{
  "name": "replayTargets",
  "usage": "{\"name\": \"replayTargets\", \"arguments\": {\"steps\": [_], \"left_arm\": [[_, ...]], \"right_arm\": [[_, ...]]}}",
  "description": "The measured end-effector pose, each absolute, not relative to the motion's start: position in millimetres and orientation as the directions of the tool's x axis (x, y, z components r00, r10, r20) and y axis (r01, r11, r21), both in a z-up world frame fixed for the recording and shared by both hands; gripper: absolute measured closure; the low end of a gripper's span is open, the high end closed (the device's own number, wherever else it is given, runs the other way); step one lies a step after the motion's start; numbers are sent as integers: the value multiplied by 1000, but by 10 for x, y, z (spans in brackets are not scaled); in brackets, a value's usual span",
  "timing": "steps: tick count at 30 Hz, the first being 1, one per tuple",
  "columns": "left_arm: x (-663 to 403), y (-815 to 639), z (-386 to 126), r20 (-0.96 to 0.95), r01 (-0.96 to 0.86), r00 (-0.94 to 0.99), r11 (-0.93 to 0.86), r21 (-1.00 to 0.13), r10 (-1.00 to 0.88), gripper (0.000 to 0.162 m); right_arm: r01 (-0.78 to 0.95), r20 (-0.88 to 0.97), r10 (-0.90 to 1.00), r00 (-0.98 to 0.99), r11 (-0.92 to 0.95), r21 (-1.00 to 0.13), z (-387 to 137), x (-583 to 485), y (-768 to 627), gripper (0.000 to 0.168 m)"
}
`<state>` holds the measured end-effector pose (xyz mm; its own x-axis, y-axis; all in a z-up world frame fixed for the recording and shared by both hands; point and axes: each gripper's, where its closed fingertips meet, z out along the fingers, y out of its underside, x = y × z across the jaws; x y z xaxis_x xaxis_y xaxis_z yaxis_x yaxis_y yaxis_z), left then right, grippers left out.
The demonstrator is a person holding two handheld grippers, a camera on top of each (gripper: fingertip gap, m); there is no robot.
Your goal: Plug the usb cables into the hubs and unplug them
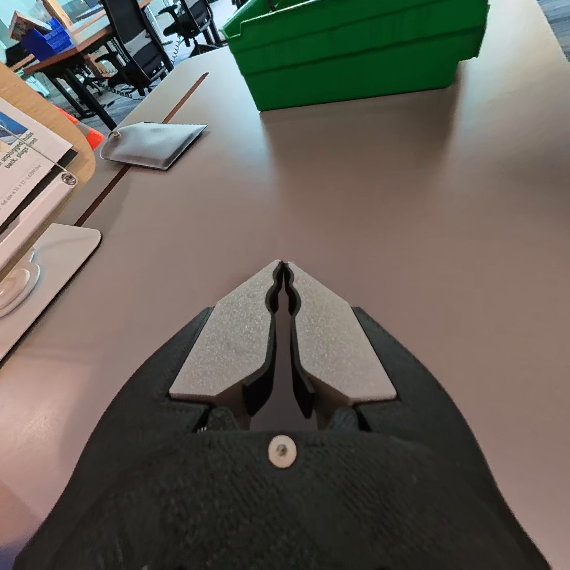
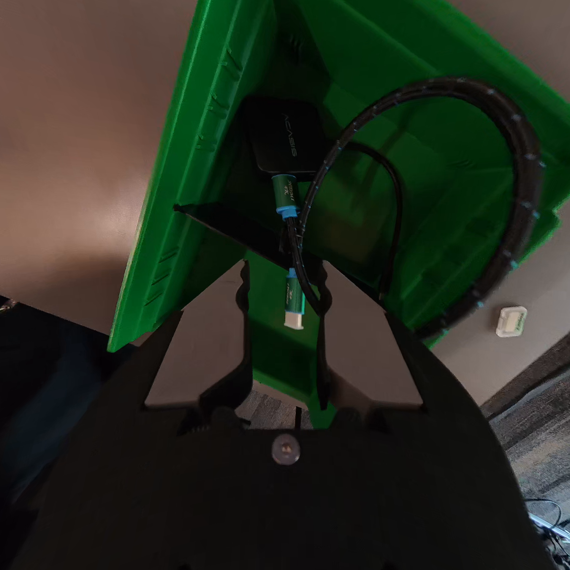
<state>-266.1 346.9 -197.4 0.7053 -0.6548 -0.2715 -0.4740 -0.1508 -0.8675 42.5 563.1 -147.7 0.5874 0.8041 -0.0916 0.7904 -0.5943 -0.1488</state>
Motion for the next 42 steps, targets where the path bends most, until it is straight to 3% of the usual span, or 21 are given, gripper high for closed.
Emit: {"name": "replayTargets", "arguments": {"steps": [2,5,14,20,23,25,30,33,35,37,39,42], "left_arm": [[-2655,3467,-1994,-277,-484,700,-152,-862,-658,162],[-2686,3478,-2029,-270,-485,704,-167,-859,-656,162],[-2720,3486,-2020,-253,-469,714,-178,-865,-652,162],[-2717,3480,-2024,-255,-472,712,-178,-863,-654,162],[-2712,3476,-2022,-255,-473,711,-176,-863,-656,162],[-2711,3474,-2031,-258,-477,709,-177,-861,-656,162],[-2742,3483,-2023,-258,-473,716,-180,-863,-648,162],[-2763,3490,-2014,-242,-458,724,-187,-869,-646,162],[-2759,3489,-2020,-239,-459,722,-190,-868,-649,162],[-2741,3483,-2032,-248,-469,715,-187,-863,-653,162],[-2720,3474,-2044,-256,-481,708,-184,-857,-659,162],[-2717,3475,-2053,-260,-486,706,-184,-854,-659,162]], "right_arm": [[796,-118,804,582,-594,-119,-1578,385,5649,128],[805,-125,804,581,-591,-54,-1733,401,5703,158],[830,-171,813,557,-539,141,-1803,438,5729,156],[957,115,983,146,-170,235,-1724,430,5808,167],[936,436,864,-252,103,336,-1457,342,6134,168],[914,430,830,-356,214,344,-1453,272,6056,168],[951,354,920,-165,53,305,-1639,508,6087,168],[985,315,949,17,-70,157,-1599,514,6084,168],[986,217,964,154,-164,28,-1530,426,5994,140],[969,89,966,245,-241,-45,-1495,333,5863,130],[961,20,962,272,-270,-58,-1526,289,5781,131],[948,13,949,317,-317,21,-1704,389,5795,135]]}}
